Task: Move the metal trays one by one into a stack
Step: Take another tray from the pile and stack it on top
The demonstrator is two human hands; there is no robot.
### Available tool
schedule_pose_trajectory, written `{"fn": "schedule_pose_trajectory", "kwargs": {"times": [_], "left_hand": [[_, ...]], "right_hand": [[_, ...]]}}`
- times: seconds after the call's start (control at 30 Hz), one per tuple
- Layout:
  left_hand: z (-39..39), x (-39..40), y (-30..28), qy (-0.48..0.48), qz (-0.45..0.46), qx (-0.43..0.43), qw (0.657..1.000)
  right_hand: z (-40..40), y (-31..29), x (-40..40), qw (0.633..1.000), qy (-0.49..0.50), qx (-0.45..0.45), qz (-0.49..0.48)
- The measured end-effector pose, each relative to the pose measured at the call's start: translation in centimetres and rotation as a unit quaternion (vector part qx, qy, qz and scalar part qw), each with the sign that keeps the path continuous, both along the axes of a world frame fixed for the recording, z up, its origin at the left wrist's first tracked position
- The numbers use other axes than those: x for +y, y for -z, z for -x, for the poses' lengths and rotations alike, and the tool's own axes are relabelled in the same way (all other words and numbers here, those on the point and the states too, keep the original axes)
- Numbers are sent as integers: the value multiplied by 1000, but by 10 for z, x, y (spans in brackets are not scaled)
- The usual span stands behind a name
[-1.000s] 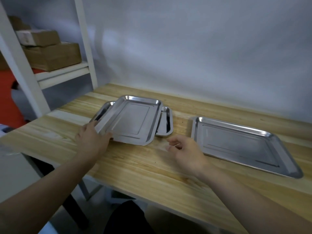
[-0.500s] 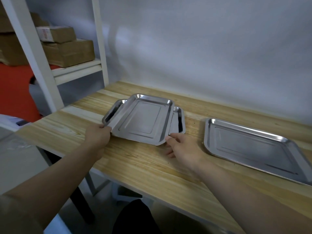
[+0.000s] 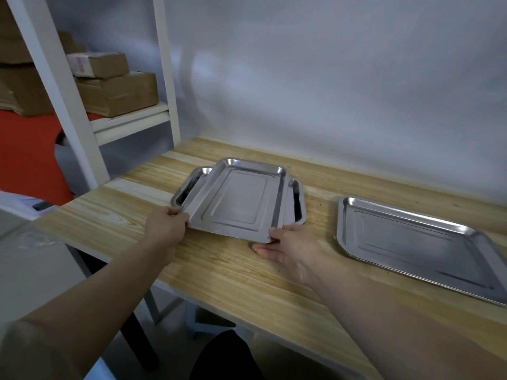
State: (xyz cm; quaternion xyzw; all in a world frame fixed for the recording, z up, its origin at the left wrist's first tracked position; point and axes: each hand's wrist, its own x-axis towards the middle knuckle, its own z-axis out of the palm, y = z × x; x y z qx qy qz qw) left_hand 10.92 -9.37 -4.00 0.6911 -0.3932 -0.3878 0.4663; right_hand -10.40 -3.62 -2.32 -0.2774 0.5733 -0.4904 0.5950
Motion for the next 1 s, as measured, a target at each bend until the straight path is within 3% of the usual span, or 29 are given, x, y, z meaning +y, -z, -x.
{"fn": "schedule_pose_trajectory", "kwargs": {"times": [0.23, 0.43, 0.63, 1.0], "left_hand": [[8, 11, -4, 21, 13, -2, 1000], [21, 20, -14, 98, 16, 3, 995], [45, 25, -23, 132, 70, -2, 989], [134, 22, -34, 236, 76, 30, 968]], "right_hand": [[6, -3, 6, 999, 33, -34, 14], [29, -11, 17, 998, 54, -23, 7], [59, -10, 29, 997, 68, -10, 30], [137, 0, 72, 974, 204, 35, 88]]}}
